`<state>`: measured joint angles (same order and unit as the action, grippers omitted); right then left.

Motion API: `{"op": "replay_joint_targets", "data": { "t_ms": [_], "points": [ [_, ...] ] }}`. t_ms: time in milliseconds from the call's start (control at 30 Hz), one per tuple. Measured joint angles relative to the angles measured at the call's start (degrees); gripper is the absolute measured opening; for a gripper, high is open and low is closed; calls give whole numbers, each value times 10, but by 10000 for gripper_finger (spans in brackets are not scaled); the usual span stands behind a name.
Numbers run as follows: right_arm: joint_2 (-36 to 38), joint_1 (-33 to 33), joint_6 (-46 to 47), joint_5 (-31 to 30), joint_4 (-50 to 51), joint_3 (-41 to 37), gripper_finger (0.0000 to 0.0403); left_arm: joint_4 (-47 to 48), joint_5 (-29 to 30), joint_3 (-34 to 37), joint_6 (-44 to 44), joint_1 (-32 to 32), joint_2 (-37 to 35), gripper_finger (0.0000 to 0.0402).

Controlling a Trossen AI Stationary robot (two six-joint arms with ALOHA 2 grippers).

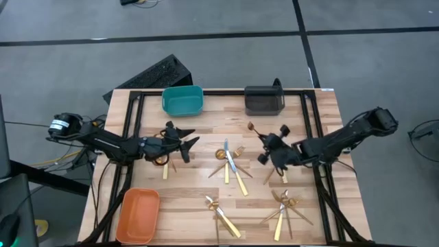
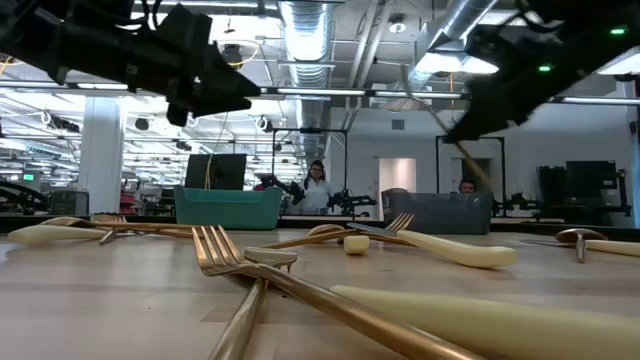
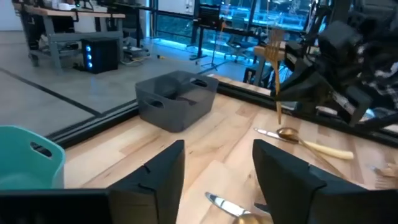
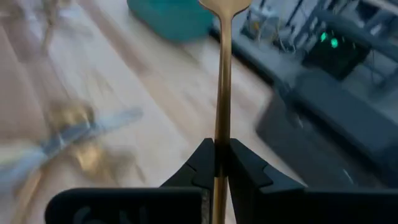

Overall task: Sort silverware by color (type)
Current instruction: Put the gold fork into the green bin

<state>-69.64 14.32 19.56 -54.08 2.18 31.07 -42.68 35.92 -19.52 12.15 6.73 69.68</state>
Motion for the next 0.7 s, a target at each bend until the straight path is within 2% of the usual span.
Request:
{"op": "replay_joint_targets", "data": {
  "t_ms": [67,200,367,533,700],
  "points": [
    [-27,-14,-59,12,-79,-1,50,-39,-20,-17,-18,-7,35,191],
    [-74,-32,-153,89,-245,-1,50,-102,-57,-67,-60,-15,124,197],
    [-115,-35,-203,169,-386,-1,51,-109,-69,-153,-124,-15,230,197],
    [-132,-36,-207,191,-424,0,51,-109,-94,-239,-160,-15,293,197],
    [-134,-28,-211,195,-419,-2,51,-106,-101,-265,-166,-15,298,197]
  ]
}}
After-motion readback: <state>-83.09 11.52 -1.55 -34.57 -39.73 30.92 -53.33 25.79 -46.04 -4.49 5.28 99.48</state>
